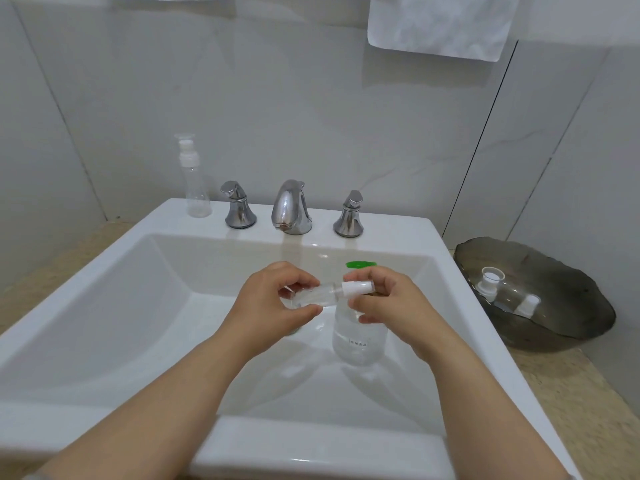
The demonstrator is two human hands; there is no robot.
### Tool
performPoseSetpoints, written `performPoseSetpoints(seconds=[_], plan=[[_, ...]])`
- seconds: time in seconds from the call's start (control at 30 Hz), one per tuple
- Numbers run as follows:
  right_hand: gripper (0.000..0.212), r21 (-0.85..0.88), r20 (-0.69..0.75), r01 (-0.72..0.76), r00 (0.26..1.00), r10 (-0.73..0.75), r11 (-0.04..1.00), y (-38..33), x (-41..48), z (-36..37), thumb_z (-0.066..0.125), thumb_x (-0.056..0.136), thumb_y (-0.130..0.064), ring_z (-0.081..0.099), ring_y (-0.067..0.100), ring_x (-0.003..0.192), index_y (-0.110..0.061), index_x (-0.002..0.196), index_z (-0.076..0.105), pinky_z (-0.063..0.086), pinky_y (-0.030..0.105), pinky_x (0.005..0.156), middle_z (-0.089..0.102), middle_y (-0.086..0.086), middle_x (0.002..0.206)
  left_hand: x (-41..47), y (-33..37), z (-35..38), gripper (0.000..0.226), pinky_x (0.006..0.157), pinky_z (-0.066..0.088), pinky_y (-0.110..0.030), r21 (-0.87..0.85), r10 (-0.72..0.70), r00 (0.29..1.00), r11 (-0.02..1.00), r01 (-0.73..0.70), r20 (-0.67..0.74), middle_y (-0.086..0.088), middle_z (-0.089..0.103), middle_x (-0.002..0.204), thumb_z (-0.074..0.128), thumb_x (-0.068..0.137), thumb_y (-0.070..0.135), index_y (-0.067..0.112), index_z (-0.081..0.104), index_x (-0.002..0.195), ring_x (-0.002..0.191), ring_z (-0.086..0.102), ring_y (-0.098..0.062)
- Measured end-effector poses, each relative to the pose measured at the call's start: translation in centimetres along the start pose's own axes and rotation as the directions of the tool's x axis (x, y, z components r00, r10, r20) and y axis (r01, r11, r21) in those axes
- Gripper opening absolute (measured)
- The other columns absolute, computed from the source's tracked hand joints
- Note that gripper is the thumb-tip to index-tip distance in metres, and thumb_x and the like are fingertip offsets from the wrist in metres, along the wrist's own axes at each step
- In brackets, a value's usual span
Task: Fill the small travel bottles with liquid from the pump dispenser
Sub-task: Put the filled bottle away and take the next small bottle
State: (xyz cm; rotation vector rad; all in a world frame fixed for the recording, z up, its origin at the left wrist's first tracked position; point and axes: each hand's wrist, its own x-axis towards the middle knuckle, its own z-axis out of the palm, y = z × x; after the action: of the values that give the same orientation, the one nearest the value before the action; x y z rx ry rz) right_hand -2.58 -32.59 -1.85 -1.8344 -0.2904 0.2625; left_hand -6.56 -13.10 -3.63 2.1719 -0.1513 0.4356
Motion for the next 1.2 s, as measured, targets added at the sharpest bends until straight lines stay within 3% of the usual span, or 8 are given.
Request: performPoseSetpoints(seconds=[0.13, 0.3, 0.43, 0.53, 0.7, 0.83, 0.97, 1.2], plan=[[0.024, -0.005, -0.036, -0.048, 0.998, 0.047, 0.999, 0.0, -0.1, 0.3, 0.070, 0.086, -0.035, 0.067, 0.012, 0.065, -0.012, 0.092, 0.069, 0.054, 0.025, 0.061, 0.072, 0.005, 0.082, 0.0, 0.1, 0.1, 0.028, 0.080, 0.052, -0.028, 0.008, 0.005, 1.000, 1.000, -0.005, 0.014, 0.011, 0.062, 0.087, 0.081, 0.067, 0.015, 0.029, 0.071, 0.090, 0.085, 0.060, -0.005], [0.004, -0.022, -0.121, 0.035, 0.992, -0.038, 0.999, 0.2, 0.0, -0.9, 0.070, 0.086, -0.013, 0.065, 0.012, 0.066, -0.011, 0.090, 0.069, 0.053, 0.022, 0.058, 0.071, 0.006, 0.081, 0.1, -0.3, 0.2, 0.026, 0.080, 0.053, -0.027, -0.018, -0.060, 0.998, 0.998, 0.060, 0.027, 0.010, 0.065, 0.089, 0.081, 0.069, 0.017, 0.032, 0.070, 0.087, 0.084, 0.061, -0.003], [0.013, 0.138, -0.281, 0.092, 0.958, -0.050, 0.986, 0.1, 0.2, -2.2, 0.072, 0.083, -0.005, 0.066, 0.015, 0.075, -0.010, 0.092, 0.066, 0.054, 0.022, 0.060, 0.068, 0.011, 0.089, 0.1, -0.5, 0.2, 0.019, 0.071, 0.058, -0.029, -0.123, -0.202, 0.978, 0.971, 0.206, 0.041, 0.002, 0.069, 0.088, 0.081, 0.071, 0.018, 0.025, 0.069, 0.085, 0.079, 0.066, -0.014], [0.025, 0.144, -0.405, 0.152, 0.911, -0.082, 0.978, 0.6, 0.7, -2.6, 0.073, 0.081, -0.003, 0.062, 0.013, 0.089, -0.013, 0.103, 0.068, 0.055, 0.026, 0.078, 0.064, 0.003, 0.095, 0.1, 0.0, 0.5, 0.021, 0.065, 0.057, -0.028, -0.198, -0.254, 0.963, 0.943, 0.268, 0.091, 0.000, 0.068, 0.090, 0.079, 0.074, 0.014, 0.022, 0.066, 0.089, 0.076, 0.068, -0.015], [0.021, 0.097, -0.540, 0.188, 0.835, -0.107, 0.977, 1.1, 1.5, -2.9, 0.073, 0.083, -0.009, 0.064, 0.004, 0.090, -0.021, 0.101, 0.072, 0.046, 0.016, 0.078, 0.070, -0.007, 0.096, 2.1, -0.2, 0.9, 0.023, 0.067, 0.054, -0.030, -0.041, -0.265, 0.946, 0.960, 0.277, 0.188, 0.005, 0.066, 0.090, 0.077, 0.075, 0.018, 0.024, 0.064, 0.093, 0.071, 0.067, -0.008], [0.019, 0.018, -0.564, 0.153, 0.817, -0.116, 0.988, 1.4, 2.5, -3.0, 0.072, 0.083, -0.008, 0.064, 0.002, 0.082, -0.023, 0.093, 0.067, 0.043, 0.013, 0.070, 0.069, -0.008, 0.087, 3.3, -0.9, 2.0, 0.021, 0.068, 0.053, -0.026, -0.022, -0.290, 0.936, 0.954, 0.300, 0.200, 0.008, 0.066, 0.087, 0.079, 0.072, 0.021, 0.023, 0.067, 0.089, 0.073, 0.067, -0.010], [0.015, -0.067, -0.576, 0.125, 0.805, -0.140, 0.990, 0.7, 5.1, -3.4, 0.072, 0.084, -0.017, 0.064, 0.003, 0.082, -0.020, 0.098, 0.067, 0.044, 0.019, 0.071, 0.070, -0.007, 0.087, 3.9, -1.6, 1.6, 0.021, 0.059, 0.045, -0.010, -0.090, -0.271, 0.946, 0.953, 0.290, 0.178, 0.005, 0.067, 0.086, 0.080, 0.071, 0.014, 0.023, 0.066, 0.084, 0.067, 0.067, -0.004], [0.014, -0.175, -0.579, 0.058, 0.801, -0.150, 0.983, 1.0, 10.1, -3.7, 0.067, 0.086, -0.021, 0.061, 0.003, 0.082, -0.025, 0.097, 0.059, 0.045, 0.023, 0.071, 0.069, -0.005, 0.094, 3.7, -1.3, 2.1, 0.021, 0.073, 0.057, -0.029, -0.165, -0.226, 0.951, 0.951, 0.262, 0.210, 0.003, 0.067, 0.085, 0.079, 0.070, 0.013, 0.023, 0.067, 0.085, 0.072, 0.068, -0.009]])
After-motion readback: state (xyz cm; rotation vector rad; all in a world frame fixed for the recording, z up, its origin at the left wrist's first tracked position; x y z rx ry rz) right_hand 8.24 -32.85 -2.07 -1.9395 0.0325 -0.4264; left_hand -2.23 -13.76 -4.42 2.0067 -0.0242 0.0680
